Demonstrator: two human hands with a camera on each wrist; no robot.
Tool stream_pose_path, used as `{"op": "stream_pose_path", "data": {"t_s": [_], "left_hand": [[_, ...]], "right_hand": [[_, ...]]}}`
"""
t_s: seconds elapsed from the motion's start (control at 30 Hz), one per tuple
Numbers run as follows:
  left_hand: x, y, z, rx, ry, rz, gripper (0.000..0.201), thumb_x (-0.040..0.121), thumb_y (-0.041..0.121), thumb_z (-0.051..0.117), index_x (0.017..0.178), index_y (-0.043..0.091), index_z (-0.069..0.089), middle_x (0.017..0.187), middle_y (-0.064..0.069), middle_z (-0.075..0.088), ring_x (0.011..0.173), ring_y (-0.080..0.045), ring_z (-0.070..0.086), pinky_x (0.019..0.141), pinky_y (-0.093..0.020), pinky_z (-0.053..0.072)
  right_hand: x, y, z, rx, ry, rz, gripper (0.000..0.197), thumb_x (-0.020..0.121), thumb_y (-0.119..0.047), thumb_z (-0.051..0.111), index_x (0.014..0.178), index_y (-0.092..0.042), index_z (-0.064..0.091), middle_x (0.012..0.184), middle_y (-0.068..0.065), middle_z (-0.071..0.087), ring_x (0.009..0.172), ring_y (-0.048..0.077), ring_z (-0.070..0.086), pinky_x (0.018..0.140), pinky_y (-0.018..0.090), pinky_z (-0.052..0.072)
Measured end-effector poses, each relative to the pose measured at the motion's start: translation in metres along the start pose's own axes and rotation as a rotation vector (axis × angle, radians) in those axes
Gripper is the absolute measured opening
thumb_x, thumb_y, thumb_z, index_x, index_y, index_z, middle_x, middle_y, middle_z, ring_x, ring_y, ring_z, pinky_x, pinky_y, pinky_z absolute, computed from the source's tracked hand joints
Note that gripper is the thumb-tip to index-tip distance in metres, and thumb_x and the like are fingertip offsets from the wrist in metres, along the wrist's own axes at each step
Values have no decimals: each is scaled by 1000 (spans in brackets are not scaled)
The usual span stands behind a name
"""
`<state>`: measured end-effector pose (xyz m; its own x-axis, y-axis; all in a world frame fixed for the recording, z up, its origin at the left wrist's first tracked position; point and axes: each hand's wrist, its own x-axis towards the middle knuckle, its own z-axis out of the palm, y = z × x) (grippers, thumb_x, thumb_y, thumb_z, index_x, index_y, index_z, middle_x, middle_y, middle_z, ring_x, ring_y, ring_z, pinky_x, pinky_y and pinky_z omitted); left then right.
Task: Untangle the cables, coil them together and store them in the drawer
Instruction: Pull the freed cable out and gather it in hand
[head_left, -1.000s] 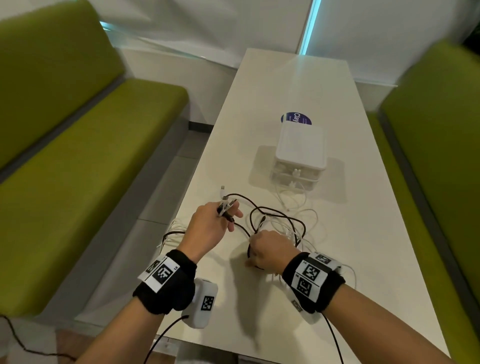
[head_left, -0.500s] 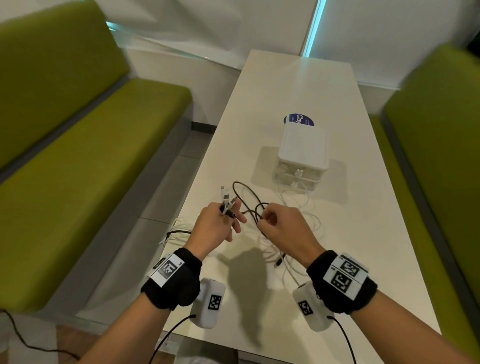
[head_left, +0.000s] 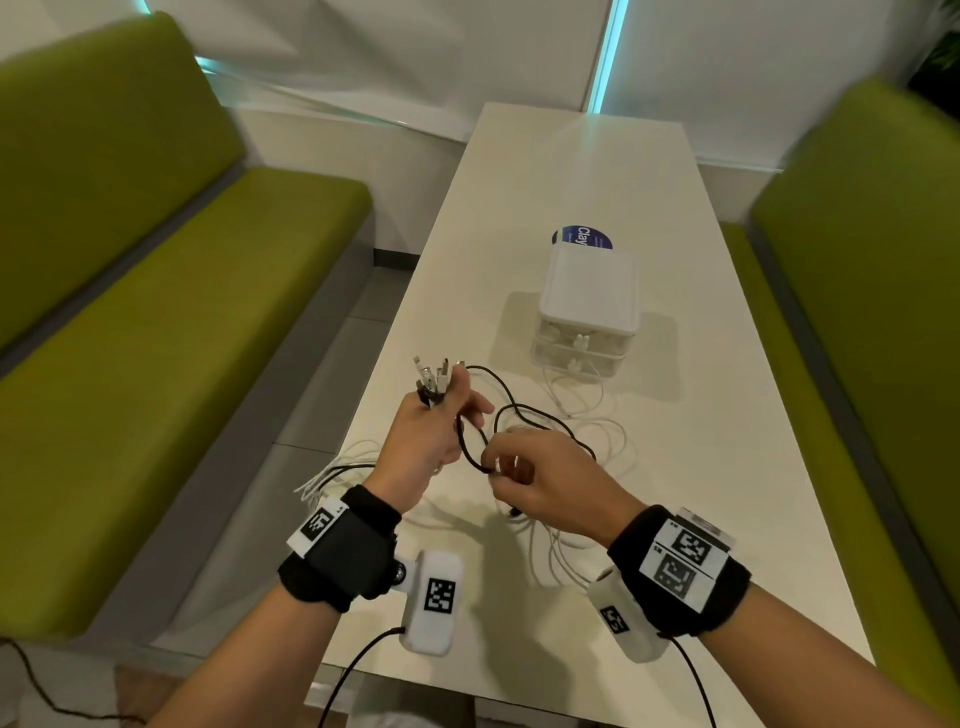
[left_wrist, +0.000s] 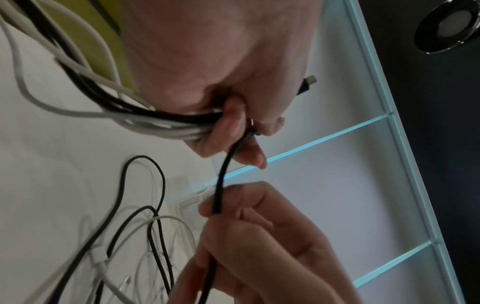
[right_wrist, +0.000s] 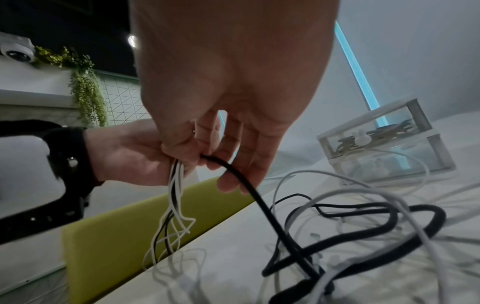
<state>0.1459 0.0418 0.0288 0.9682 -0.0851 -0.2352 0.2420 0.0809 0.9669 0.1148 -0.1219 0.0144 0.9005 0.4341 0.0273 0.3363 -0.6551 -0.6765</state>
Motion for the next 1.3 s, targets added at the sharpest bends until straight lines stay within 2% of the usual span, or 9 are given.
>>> {"op": "stream_pose_path", "data": {"t_s": [0.17,0.33,0.53,0.63,0.7,0.97,1.1,1.17,1.3], "left_hand": [[-3,-1,4,-2,-46,-5,39,76,54,67,70,16,75,60,-4,25,48,-15,17,52,-37,11],[-6,-2,2,-44,-81,7,38,88,51,57,78,21,79,72,-10,40,50,-15,29,56,-33,20],[-9,-3,4,-2,-142,78,61,92,49,42,103,-4,69,56,3,39,76,-19,60,97,-43,47],[-10,1,0,-109,-159,101,53,94,46,40,99,2,69,52,0,30,46,-15,40,70,-36,56],[-8,9,-5,-164,-123,114,50,93,48,41,92,8,72,50,2,24,45,-13,18,47,-26,35],[-14,67,-16,-40,-40,355,44,97,40,46,86,6,71,49,2,36,42,-13,21,43,-31,15],[-8,41,5,464,-119,328,24,99,4,48,94,1,71,78,8,69,62,10,60,59,-10,46],[-5,12,14,829,-204,315,16,94,15,51,87,14,65,92,1,70,91,-14,67,77,-28,51],[-5,-12,21,1165,-216,198,17,91,13,47,75,17,47,82,-8,61,82,-34,59,63,-34,37]], "right_hand": [[2,1,3,-43,-8,22,11,84,-24,63,93,-27,68,83,-9,60,71,5,54,65,19,42],[5,7,7,-55,17,71,10,91,-25,61,95,-24,69,88,-8,64,66,-1,51,61,13,34],[5,8,8,-30,10,171,10,95,-31,60,90,-24,65,70,-12,60,63,4,51,61,24,36],[2,12,6,53,-69,206,32,94,-42,59,68,-25,54,57,-10,49,52,5,46,55,22,36],[-2,17,4,133,-137,241,46,93,-47,60,64,-11,54,56,-4,50,49,8,51,53,23,42],[0,43,-10,-45,-135,227,47,98,-42,53,57,-22,44,58,-2,53,63,20,60,62,33,43],[6,46,-13,20,-34,272,43,103,-36,44,70,-11,53,66,2,55,59,14,50,62,35,43],[7,42,-14,-2,-68,244,36,103,-31,43,76,-13,58,70,-1,57,62,15,51,62,31,40],[3,41,-9,-79,-152,217,25,100,-29,49,91,-17,68,85,1,68,78,18,63,73,33,50]]}}
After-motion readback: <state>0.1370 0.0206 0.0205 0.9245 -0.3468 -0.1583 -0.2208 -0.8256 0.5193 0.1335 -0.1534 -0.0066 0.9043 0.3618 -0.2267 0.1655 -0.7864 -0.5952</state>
